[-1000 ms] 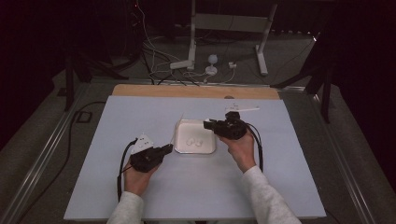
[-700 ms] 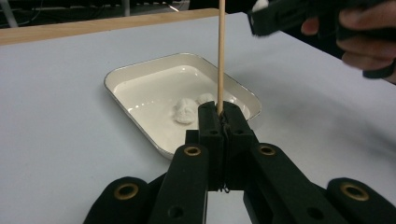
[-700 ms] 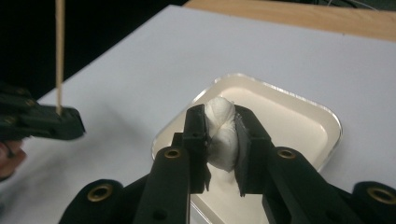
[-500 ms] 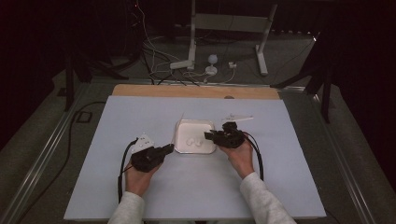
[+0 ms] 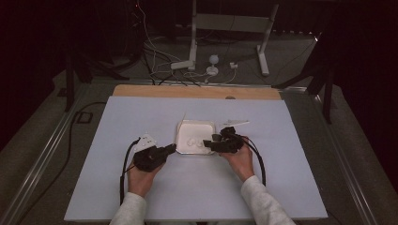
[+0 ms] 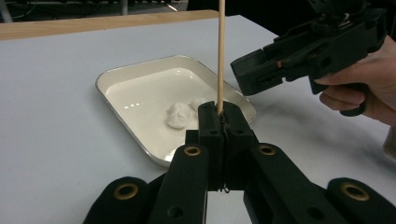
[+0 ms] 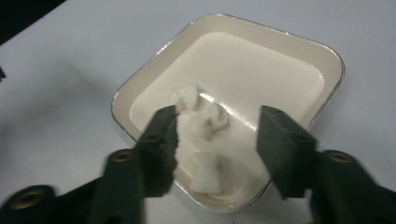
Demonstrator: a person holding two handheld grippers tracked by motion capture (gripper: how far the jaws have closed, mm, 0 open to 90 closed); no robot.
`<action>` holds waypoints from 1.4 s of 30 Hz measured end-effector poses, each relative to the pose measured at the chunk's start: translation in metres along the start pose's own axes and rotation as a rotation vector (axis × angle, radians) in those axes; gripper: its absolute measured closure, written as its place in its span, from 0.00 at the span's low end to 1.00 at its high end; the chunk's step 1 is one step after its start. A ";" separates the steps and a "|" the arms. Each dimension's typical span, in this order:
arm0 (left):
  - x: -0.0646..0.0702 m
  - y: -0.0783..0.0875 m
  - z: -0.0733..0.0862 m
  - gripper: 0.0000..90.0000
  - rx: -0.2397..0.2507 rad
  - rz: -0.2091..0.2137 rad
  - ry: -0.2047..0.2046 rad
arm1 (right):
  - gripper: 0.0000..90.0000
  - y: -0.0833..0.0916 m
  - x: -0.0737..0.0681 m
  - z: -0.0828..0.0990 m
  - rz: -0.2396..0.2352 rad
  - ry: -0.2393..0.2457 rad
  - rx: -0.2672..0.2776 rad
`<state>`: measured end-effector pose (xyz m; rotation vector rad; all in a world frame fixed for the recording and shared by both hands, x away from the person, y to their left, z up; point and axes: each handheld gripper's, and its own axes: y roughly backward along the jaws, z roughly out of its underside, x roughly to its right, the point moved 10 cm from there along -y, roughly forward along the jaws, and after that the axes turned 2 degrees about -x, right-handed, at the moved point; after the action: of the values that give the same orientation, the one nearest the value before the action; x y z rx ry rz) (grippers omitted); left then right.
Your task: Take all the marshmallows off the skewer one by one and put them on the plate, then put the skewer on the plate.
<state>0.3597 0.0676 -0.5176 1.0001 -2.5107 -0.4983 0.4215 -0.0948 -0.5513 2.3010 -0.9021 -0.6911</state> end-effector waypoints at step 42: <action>-0.013 -0.056 -0.004 0.99 -0.061 -0.113 0.149 | 0.14 0.101 0.016 0.018 -0.008 -0.019 0.213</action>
<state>0.4023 0.0385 -0.5425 1.1181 -2.3047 -0.5107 0.3765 -0.1737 -0.5015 2.4892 -1.0195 -0.6477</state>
